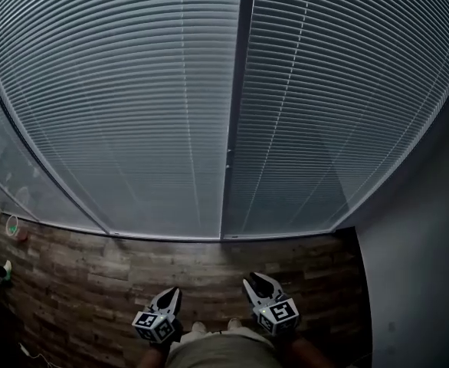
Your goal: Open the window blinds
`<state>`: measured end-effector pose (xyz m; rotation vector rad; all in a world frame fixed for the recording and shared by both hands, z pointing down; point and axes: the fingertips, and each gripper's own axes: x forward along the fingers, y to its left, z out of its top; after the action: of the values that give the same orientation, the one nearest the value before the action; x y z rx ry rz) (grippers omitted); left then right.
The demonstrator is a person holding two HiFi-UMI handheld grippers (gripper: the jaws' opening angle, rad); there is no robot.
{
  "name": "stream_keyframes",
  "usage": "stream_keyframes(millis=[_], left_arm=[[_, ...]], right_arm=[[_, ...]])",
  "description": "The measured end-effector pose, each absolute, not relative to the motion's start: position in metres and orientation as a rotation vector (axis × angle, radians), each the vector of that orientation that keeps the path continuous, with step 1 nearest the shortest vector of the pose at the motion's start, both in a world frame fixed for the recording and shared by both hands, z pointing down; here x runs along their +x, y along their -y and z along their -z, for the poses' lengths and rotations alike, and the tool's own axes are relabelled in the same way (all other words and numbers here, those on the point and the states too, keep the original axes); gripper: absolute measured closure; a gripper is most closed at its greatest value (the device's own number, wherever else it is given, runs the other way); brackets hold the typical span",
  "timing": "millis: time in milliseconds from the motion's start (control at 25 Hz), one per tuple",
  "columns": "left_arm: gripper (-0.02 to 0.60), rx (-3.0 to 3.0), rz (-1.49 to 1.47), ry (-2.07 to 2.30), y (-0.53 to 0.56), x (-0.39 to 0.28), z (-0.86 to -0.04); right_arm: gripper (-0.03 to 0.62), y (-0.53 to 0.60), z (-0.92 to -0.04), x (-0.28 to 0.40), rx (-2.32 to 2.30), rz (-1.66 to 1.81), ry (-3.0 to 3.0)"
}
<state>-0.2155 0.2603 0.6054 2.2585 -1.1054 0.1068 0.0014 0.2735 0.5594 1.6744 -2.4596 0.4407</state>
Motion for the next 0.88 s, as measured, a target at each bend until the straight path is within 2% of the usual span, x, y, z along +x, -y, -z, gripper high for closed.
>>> stream_keyframes(millis=[440, 720, 880], left_arm=[[0.568, 2.252, -0.128, 1.079, -0.280, -0.181, -0.617], [0.569, 2.329, -0.054, 1.160, -0.277, -0.164, -0.568], [0.569, 2.317, -0.058, 1.197, -0.275, -0.159, -0.568]], right_arm=[[0.496, -0.288, -0.568, 0.038, 1.664, -0.423, 2.507], [0.496, -0.303, -0.554, 0.069, 1.725, -0.461, 2.521], [0.496, -0.305, -0.555, 0.078, 1.729, -0.457, 2.539]])
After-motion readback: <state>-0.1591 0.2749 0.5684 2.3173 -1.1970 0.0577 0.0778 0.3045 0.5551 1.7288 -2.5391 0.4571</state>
